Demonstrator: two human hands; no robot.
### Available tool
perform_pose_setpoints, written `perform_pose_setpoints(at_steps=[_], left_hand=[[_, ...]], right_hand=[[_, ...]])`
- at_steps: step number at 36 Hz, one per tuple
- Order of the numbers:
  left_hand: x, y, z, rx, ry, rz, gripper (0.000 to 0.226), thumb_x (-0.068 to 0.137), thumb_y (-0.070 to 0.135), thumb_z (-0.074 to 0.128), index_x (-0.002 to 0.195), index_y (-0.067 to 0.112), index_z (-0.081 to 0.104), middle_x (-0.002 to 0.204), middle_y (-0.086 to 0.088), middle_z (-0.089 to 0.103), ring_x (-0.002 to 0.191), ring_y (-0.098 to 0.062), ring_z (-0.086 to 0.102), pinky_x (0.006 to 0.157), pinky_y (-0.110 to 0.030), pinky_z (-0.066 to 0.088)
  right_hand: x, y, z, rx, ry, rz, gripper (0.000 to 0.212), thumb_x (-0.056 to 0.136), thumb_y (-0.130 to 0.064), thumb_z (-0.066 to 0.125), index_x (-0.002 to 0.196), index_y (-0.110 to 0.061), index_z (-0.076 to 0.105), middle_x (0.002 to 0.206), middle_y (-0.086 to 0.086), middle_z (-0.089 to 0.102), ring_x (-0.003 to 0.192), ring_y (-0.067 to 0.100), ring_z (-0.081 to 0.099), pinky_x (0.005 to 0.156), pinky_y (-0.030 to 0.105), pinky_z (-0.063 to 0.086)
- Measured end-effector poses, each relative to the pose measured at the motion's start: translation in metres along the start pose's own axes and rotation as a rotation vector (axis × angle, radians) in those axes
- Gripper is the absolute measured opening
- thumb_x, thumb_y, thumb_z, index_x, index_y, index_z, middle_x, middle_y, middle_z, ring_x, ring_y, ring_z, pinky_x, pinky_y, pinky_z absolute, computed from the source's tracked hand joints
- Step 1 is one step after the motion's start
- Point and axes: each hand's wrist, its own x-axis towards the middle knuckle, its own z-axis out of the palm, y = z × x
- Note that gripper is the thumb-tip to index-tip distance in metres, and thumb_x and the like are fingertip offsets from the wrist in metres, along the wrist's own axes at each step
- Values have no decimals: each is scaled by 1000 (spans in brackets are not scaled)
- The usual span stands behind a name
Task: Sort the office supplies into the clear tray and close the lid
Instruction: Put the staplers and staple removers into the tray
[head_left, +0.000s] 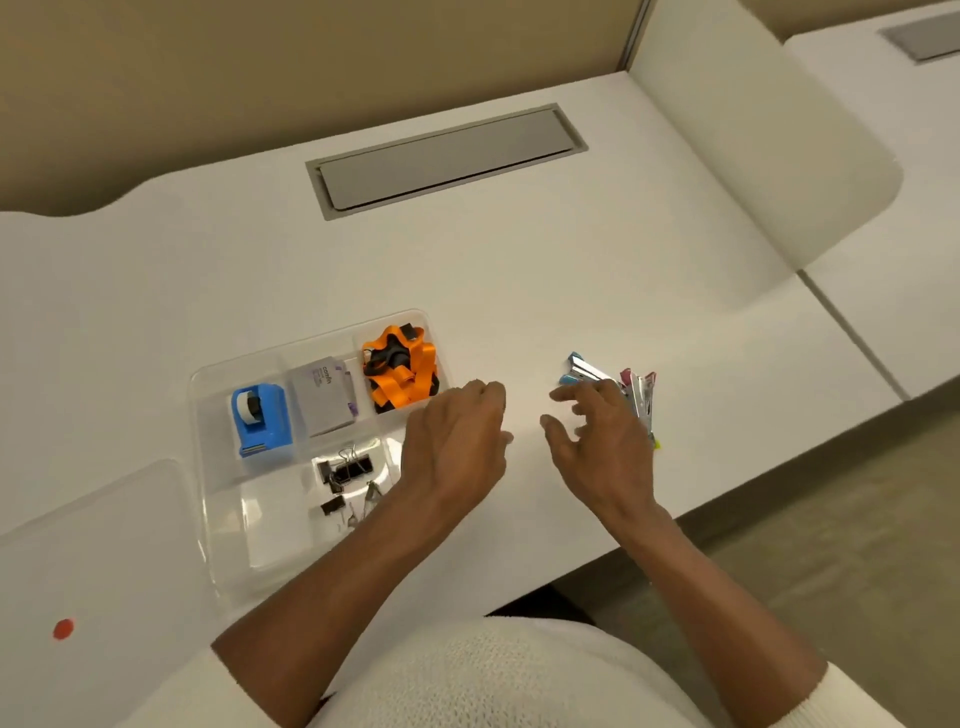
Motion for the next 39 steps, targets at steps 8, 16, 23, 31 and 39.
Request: perform_pose_setpoints(at_steps=[8,16,23,31,39], left_hand=[[66,44,36,116,-19,297,32,93,30,71,120,14,60,113,-3,62,106,-25,56,63,-35,40],[120,65,78,258,-132,496,60,74,12,82,128,10,55,133,-9,58,124,-31,52,90,-40,48],[129,66,95,298,-151,549,43,77,14,78,116,11,60,117,-9,58,107,-30,53,82,-37,41],[125,65,98,255,-161,391,38,84,24,75,116,10,58,118,-9,60,108,-30,55,78,-35,33],[112,61,91,-70,-193,-47,28,90,23,65,112,8,58,120,-10,58,114,-31,53,75,-35,38]], right_hand=[[23,67,-29,-273,35,383,90,71,-76,70,134,-16,49,125,17,58,114,35,56,86,47,51],[28,83,-19,-294,-155,380,119,59,-88,67,149,-22,28,127,16,50,116,33,54,83,43,51],[40,86,-2,-305,-181,355,109,71,-75,72,151,-18,24,126,15,50,111,32,57,70,36,41],[48,91,7,-262,-218,271,73,83,-52,71,135,-13,38,110,11,56,95,32,63,66,34,41],[52,89,12,-261,-225,257,55,90,-47,62,124,-10,40,106,9,54,89,32,62,64,35,45]])
